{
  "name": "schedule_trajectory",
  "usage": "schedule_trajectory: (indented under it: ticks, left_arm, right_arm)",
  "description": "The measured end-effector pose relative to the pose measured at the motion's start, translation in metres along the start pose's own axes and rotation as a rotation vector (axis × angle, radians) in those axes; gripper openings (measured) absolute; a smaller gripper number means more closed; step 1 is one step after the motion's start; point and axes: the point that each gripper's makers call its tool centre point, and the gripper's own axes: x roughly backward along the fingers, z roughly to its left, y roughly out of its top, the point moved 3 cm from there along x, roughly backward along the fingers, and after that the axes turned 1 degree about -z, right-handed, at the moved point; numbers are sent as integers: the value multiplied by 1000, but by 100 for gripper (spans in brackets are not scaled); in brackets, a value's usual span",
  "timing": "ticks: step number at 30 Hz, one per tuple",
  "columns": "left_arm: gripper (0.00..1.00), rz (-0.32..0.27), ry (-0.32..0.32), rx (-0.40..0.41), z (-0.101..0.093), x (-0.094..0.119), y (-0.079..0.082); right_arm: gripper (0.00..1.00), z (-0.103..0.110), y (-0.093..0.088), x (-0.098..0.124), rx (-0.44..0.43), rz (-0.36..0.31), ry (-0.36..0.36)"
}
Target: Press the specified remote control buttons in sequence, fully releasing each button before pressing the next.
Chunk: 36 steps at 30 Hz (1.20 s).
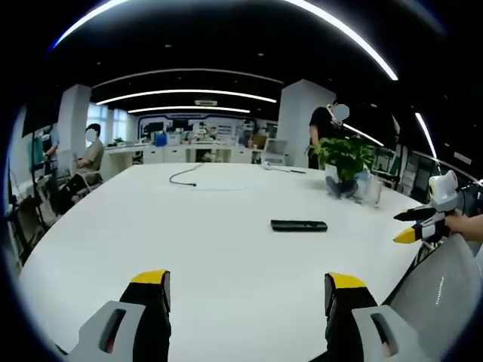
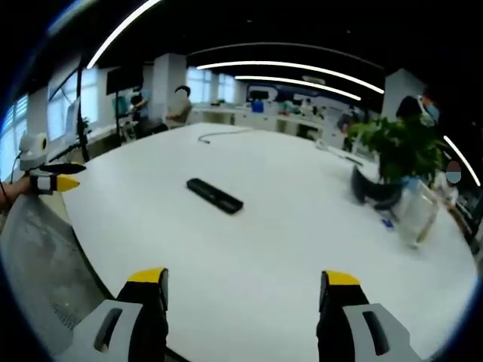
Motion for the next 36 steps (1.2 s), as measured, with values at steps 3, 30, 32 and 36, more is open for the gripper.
schedule_trajectory:
  ticks: [3,30,32,36]
  left_arm:
    - [87,-2,4,7,2,0,0]
    - [86,9,-3,6,0,0,-2]
    - [86,14,-8,6,-1,-1,-3]
    - [86,23,-22,-2,-3,-2,-4]
  right_arm:
    - [81,1,0,0,6,4,2]
    - [81,4,-1,0,14,13,14]
    - [81,3,-1,0,14,9,10]
    - [81,1,1,2,2,-2,-2]
